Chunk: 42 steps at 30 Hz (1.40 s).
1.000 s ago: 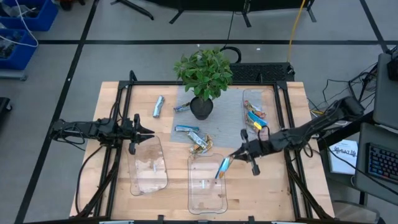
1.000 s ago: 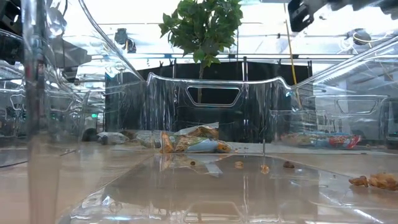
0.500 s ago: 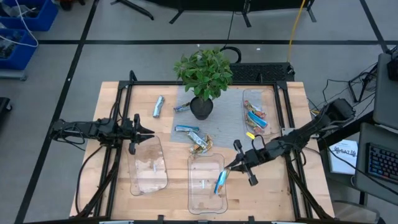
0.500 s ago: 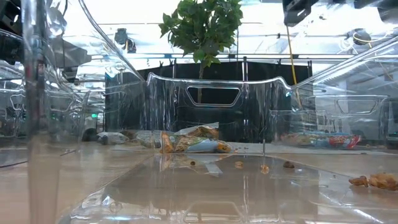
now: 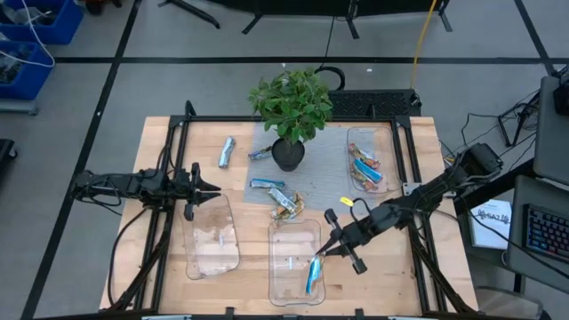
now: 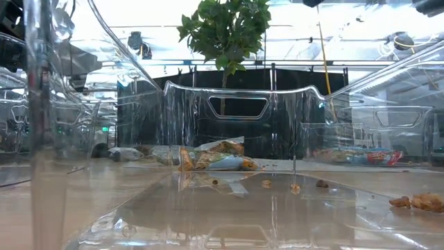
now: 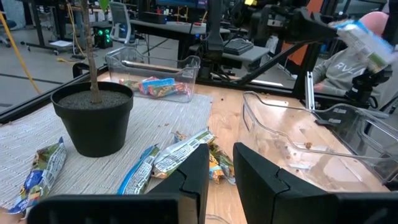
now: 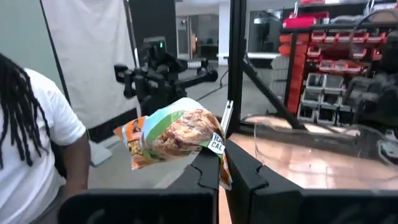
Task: Pick and place Granola Bars by type
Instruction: Put the right yellow granola bar into the middle transparent bin
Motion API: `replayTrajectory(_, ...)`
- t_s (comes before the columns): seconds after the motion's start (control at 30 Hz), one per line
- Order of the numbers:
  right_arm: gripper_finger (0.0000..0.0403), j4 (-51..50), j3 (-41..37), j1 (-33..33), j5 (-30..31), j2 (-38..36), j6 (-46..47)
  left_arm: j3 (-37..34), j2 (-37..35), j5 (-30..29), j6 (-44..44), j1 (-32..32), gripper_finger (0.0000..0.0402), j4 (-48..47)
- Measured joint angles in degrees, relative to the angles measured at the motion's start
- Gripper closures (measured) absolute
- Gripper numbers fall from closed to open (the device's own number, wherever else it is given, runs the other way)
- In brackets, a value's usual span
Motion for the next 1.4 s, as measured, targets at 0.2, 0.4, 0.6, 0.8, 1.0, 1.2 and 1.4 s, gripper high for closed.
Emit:
replayTrajectory(0.2,0.0403,-2.39,0.00,0.00,-0.02,0.03,0.89,0.00,-0.02,0.00,0.00,0.00,0.0325,-0.02)
replayTrajectory(0.4,0.0403,-2.42,-0.02,-0.02,-0.03,0.02,1.77,0.00,-0.01,0.00,-0.02,0.02,0.0325,-0.03)
replayTrajectory(0.6,0.0403,-3.87,-0.02,-0.02,-0.07,0.03,0.81,0.00,-0.02,0.00,-0.01,0.01,0.0325,-0.04)
replayTrajectory(0.8,0.0403,-5.55,-0.02,-0.04,-12.38,0.03,0.21,0.00,0.00,0.00,-0.01,0.01,0.0325,-0.02)
replayTrajectory(1.0,0.0403,-3.24,-0.04,-0.04,-22.98,0.03,0.19,0.00,-0.01,0.00,-0.01,0.01,0.0325,-0.02)
replayTrajectory(1.2,0.0403,-3.03,-0.04,0.01,-18.05,0.09,-1.02,0.00,-0.02,0.00,-0.02,0.02,0.0325,-0.02)
replayTrajectory(1.4,0.0403,0.42,-0.07,-0.04,-5.11,4.42,-0.87,0.00,-0.01,0.00,0.00,0.01,0.0325,-0.01)
